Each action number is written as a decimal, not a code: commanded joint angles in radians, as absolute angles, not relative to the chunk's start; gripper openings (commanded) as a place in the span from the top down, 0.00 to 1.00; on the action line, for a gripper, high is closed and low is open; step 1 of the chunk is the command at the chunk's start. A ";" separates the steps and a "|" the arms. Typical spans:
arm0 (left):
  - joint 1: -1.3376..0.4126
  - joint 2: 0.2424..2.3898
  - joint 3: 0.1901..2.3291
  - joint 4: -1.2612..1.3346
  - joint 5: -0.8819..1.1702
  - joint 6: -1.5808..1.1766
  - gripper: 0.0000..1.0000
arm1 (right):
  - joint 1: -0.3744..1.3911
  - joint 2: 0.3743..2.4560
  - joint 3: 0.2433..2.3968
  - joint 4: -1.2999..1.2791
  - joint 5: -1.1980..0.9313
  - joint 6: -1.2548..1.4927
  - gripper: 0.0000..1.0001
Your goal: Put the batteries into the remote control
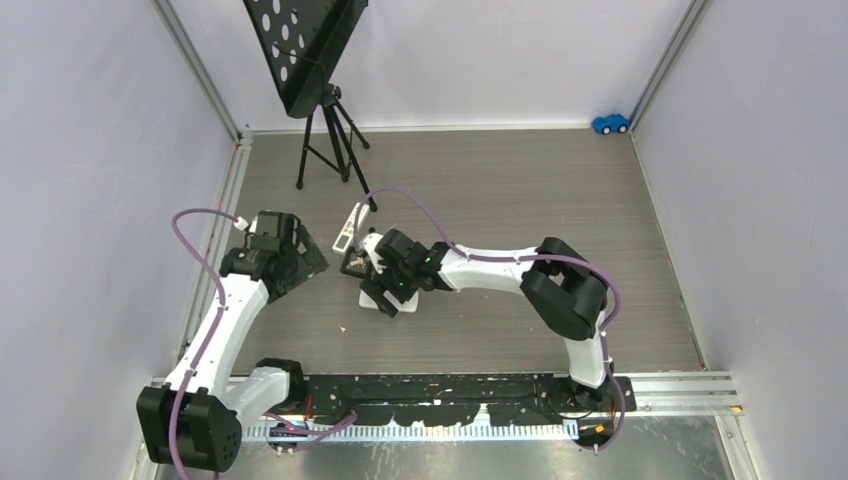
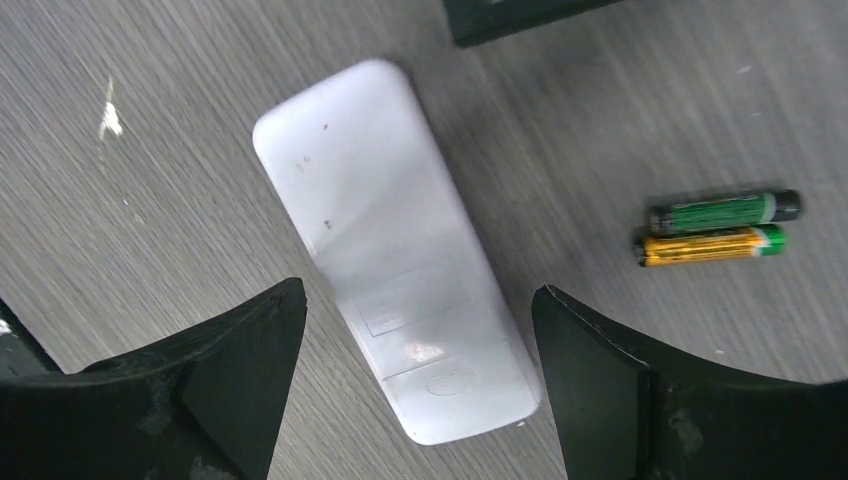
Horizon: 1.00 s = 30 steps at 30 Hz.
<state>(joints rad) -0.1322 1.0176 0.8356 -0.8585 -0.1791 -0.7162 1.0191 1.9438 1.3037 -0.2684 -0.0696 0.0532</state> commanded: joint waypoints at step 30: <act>-0.092 1.030 0.808 -0.791 0.026 -0.678 0.00 | 0.802 1.612 1.068 -0.203 0.360 0.361 0.67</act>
